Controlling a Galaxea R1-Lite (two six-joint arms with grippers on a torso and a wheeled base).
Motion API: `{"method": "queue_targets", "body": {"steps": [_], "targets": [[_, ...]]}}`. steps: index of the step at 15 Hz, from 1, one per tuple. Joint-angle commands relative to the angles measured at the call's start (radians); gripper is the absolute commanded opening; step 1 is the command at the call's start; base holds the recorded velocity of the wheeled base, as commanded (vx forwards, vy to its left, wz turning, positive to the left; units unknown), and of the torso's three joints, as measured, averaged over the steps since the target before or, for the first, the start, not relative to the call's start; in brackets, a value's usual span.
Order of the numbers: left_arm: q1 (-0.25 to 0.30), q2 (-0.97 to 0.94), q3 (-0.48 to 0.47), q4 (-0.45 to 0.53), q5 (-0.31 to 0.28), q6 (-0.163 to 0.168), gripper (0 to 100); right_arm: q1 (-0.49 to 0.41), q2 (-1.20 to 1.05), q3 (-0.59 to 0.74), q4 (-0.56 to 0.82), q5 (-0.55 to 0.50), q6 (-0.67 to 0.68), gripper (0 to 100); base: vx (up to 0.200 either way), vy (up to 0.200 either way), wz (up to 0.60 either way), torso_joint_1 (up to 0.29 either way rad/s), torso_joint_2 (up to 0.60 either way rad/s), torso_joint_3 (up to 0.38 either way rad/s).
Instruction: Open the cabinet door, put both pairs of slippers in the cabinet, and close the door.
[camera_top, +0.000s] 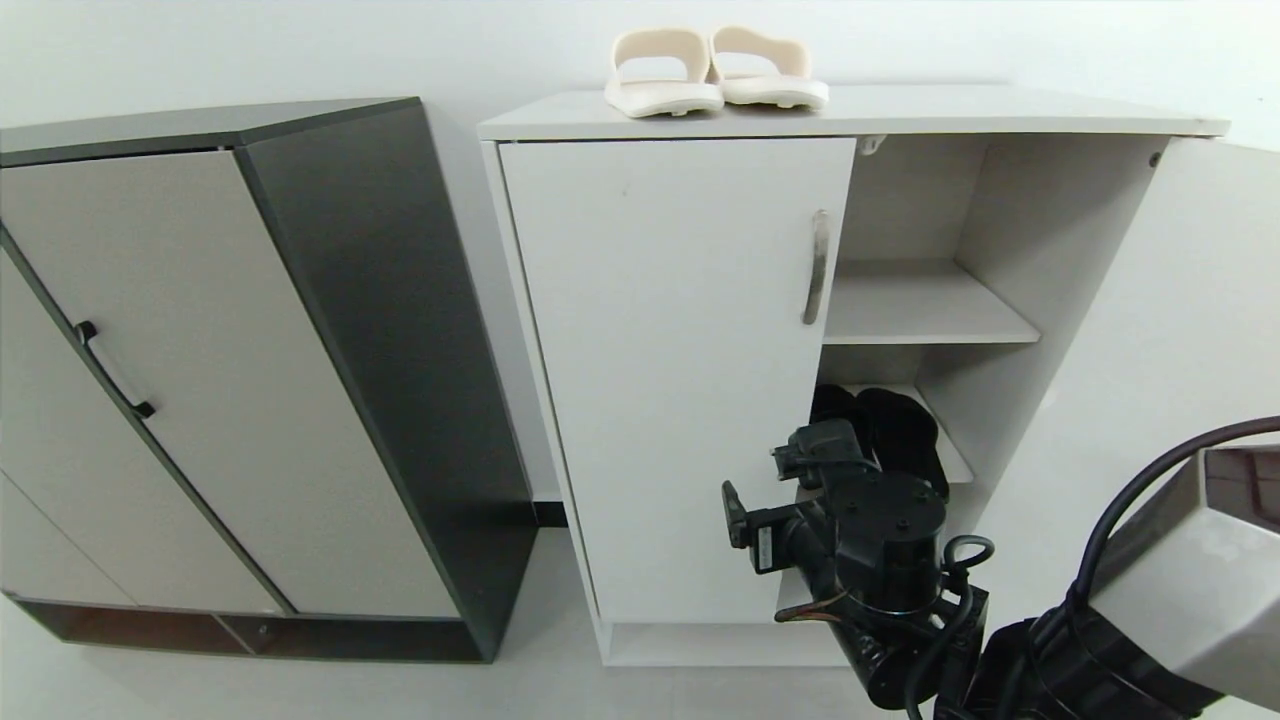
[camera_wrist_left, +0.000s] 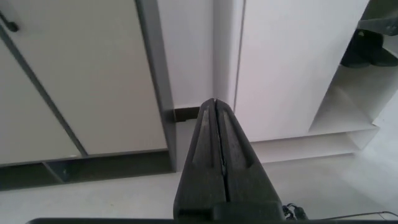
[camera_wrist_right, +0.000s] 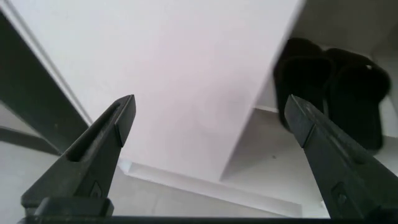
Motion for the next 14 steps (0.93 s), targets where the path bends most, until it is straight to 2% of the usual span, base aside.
{"method": "queue_targets", "body": {"steps": [1,14], "targets": [[0.0,0.0,0.0,0.0,0.0,0.0,0,0.001,0.001,0.001,0.0,0.0,-0.001,100,0.0,0.0,0.0,0.0,0.0,0.0],[0.0,0.0,0.0,0.0,0.0,0.0,0,-0.001,0.003,0.023,-0.046,0.009,-0.049,100,0.0,0.0,0.0,0.0,0.0,0.0]]}}
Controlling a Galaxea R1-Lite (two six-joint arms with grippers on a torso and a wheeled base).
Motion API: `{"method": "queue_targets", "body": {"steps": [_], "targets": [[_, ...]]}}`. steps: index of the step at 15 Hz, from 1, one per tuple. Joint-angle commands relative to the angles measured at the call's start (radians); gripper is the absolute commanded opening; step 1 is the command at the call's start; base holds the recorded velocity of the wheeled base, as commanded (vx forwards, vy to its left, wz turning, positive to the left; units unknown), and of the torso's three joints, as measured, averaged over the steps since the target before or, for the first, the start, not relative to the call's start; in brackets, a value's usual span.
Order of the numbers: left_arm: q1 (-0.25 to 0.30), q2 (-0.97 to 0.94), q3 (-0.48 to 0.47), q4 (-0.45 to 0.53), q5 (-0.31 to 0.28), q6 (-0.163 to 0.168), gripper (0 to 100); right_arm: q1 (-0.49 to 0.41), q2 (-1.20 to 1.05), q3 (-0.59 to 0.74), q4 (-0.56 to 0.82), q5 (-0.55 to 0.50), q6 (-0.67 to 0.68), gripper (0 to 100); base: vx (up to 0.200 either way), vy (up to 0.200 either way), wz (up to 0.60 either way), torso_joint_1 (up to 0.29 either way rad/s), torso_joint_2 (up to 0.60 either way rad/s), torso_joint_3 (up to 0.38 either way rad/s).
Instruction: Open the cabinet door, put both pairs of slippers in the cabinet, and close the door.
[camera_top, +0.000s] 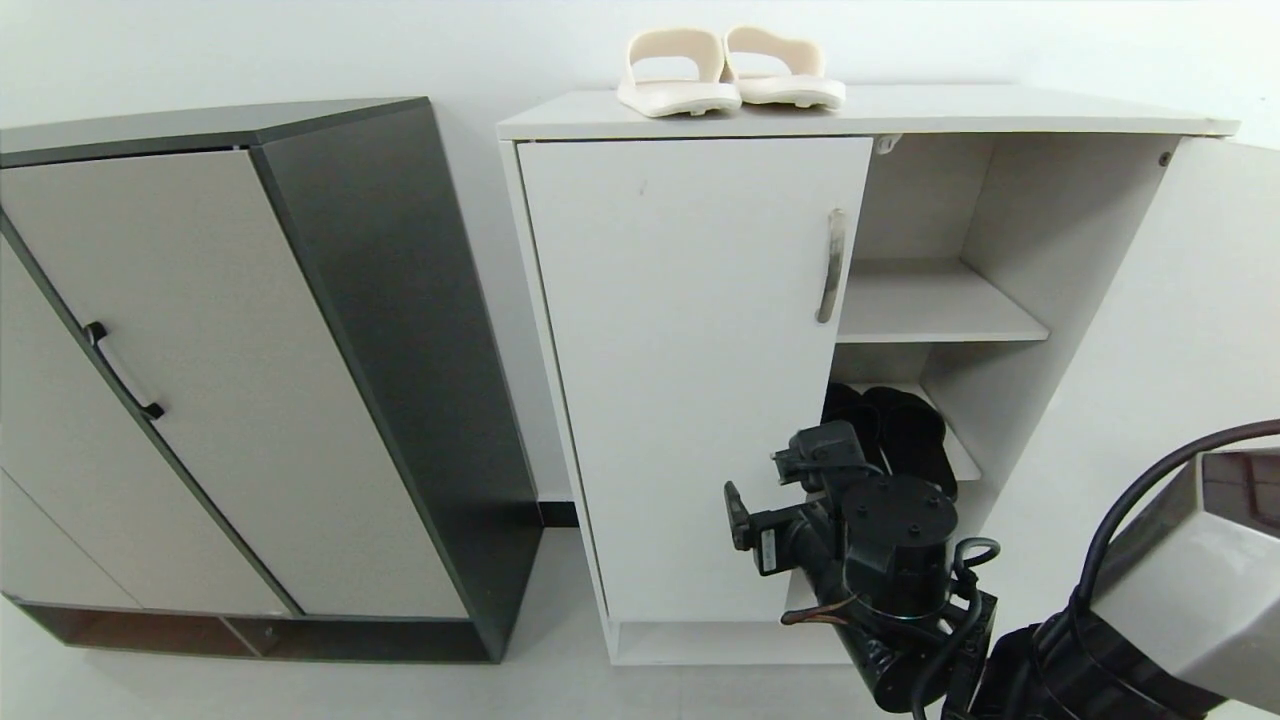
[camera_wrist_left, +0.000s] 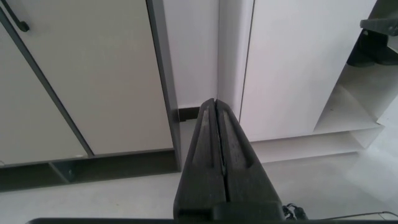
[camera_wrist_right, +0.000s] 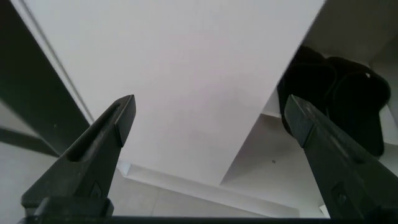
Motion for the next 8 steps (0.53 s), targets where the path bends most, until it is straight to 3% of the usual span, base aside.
{"method": "queue_targets", "body": {"steps": [1,8], "targets": [[0.0,0.0,0.0,0.0,0.0,0.0,0,0.001,0.004,0.0,0.0,0.0,0.0,100,0.0,0.0,0.0,0.0,0.0,0.0],[0.0,0.0,0.0,0.0,0.0,0.0,0,0.0,0.007,-0.003,-0.002,0.0,0.0,100,0.0,0.0,0.0,0.0,-0.03,-0.028]]}}
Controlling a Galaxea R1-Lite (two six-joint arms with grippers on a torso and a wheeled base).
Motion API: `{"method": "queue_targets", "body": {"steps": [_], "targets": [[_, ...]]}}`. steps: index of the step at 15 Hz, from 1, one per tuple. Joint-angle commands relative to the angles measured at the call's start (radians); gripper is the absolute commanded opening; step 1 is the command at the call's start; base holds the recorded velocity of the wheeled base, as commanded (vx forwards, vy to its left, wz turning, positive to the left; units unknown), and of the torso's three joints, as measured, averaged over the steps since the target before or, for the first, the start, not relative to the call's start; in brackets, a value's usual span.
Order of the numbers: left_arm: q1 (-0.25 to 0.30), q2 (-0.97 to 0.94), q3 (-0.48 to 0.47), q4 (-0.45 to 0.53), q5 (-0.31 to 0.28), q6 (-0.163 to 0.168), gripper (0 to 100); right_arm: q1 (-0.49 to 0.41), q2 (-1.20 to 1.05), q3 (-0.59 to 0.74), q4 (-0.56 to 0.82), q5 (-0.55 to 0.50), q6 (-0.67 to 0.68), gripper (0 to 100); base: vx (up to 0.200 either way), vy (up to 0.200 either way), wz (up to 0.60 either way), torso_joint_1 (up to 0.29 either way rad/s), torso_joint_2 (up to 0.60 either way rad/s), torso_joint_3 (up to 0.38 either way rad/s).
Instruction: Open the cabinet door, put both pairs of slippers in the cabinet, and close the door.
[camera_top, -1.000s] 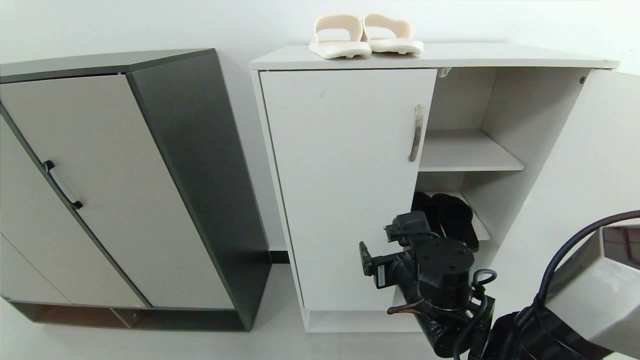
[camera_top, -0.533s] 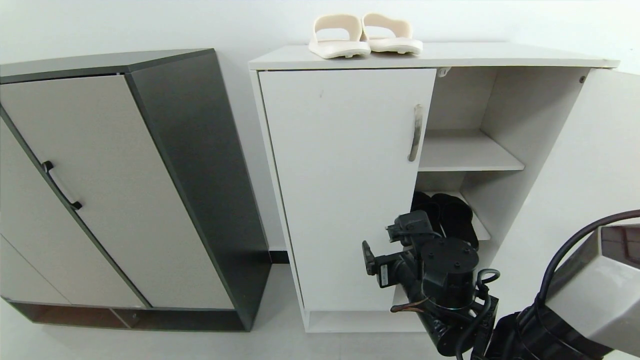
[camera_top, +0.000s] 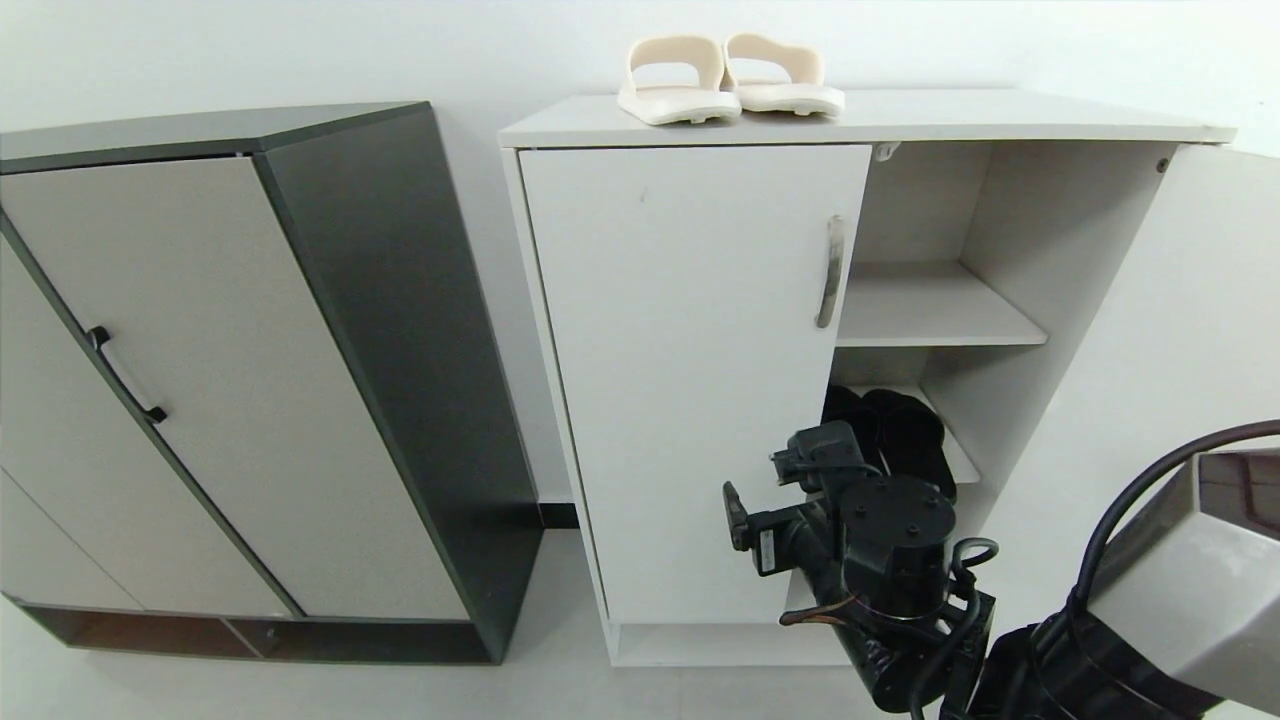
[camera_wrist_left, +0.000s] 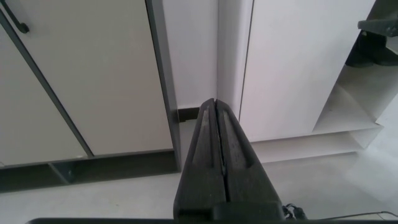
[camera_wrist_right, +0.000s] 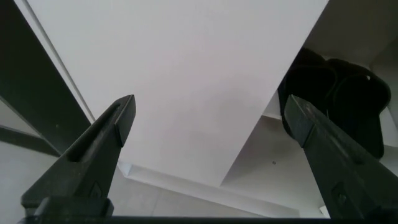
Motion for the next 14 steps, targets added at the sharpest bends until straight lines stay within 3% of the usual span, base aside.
{"method": "queue_targets", "body": {"steps": [1,6,14], "targets": [[0.0,0.0,0.0,0.0,0.0,0.0,0,0.001,0.004,0.0,-0.001,0.0,0.0,100,0.0,0.0,0.0,0.017,-0.27,-0.3],[0.0,0.0,0.0,0.0,0.0,-0.002,0,-0.001,0.009,0.0,0.001,0.0,0.0,100,0.0,0.0,0.0,0.036,-0.39,-0.354],[0.0,0.0,0.0,0.0,-0.002,-0.002,0,-0.001,0.009,0.006,-0.001,0.0,0.0,100,0.0,0.0,0.0,0.13,-0.47,-0.333]]}}
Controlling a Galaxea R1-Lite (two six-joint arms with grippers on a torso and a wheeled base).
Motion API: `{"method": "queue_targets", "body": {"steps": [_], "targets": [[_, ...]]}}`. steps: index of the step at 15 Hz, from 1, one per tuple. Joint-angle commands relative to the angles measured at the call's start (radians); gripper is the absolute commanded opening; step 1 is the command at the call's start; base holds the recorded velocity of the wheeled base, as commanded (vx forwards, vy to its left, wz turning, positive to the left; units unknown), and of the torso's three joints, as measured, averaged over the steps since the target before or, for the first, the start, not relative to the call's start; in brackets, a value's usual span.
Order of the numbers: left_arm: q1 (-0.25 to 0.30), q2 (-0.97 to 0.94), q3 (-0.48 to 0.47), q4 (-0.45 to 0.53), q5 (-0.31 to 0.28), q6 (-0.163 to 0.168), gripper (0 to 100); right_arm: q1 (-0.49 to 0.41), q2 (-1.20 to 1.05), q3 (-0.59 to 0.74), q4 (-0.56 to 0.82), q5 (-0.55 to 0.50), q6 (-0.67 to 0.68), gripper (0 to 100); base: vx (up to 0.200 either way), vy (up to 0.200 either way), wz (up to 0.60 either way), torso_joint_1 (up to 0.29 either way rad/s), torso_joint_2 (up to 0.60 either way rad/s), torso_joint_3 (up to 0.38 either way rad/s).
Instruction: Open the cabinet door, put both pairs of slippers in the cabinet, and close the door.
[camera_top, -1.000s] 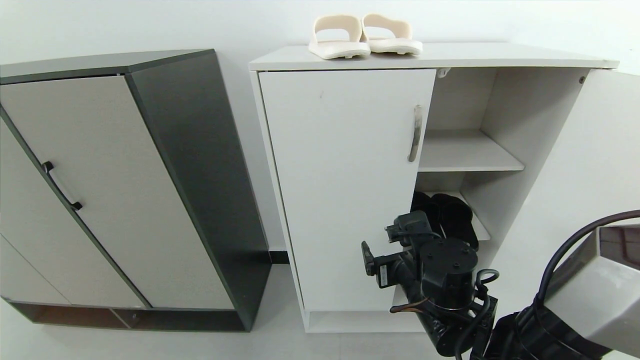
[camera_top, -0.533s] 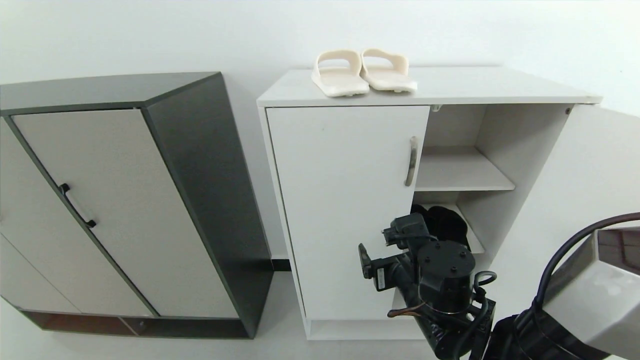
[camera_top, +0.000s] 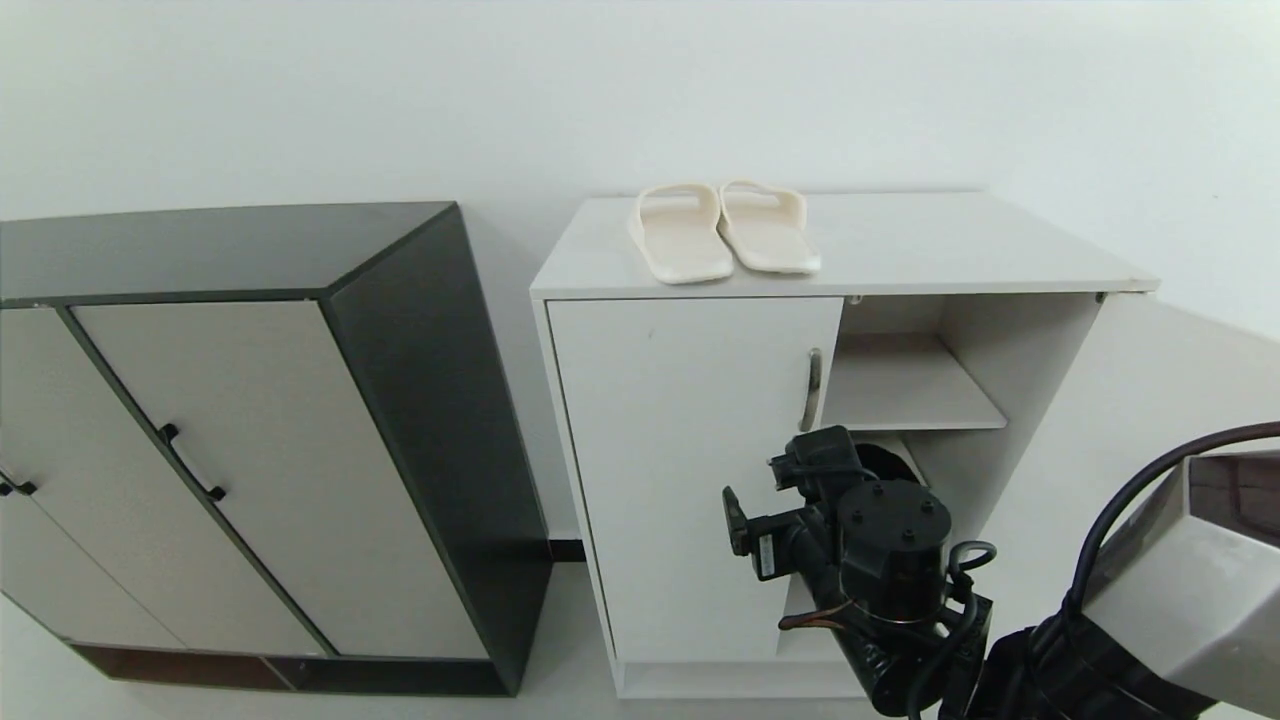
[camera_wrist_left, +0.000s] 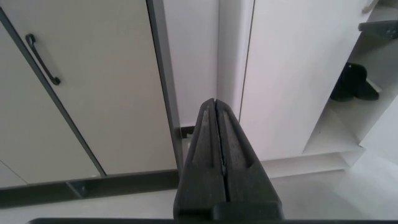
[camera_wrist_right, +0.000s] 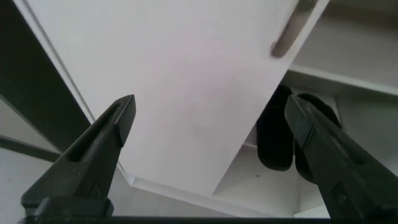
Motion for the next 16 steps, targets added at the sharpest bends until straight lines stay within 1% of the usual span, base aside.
{"method": "queue_targets", "body": {"steps": [1,8,16], "targets": [[0.0,0.0,0.0,0.0,0.0,0.0,0,0.0,0.002,0.001,-0.001,0.0,0.0,100,0.0,0.0,0.0,0.163,-0.48,-0.32],[0.0,0.0,0.0,0.0,0.0,0.0,0,0.0,0.002,0.001,-0.001,0.0,0.0,100,0.0,0.0,0.0,0.19,-0.5,-0.311],[0.0,0.0,0.0,0.0,0.0,0.002,0,0.0,0.002,-0.001,-0.004,0.0,0.0,100,0.0,0.0,0.0,0.241,-0.55,-0.319]]}}
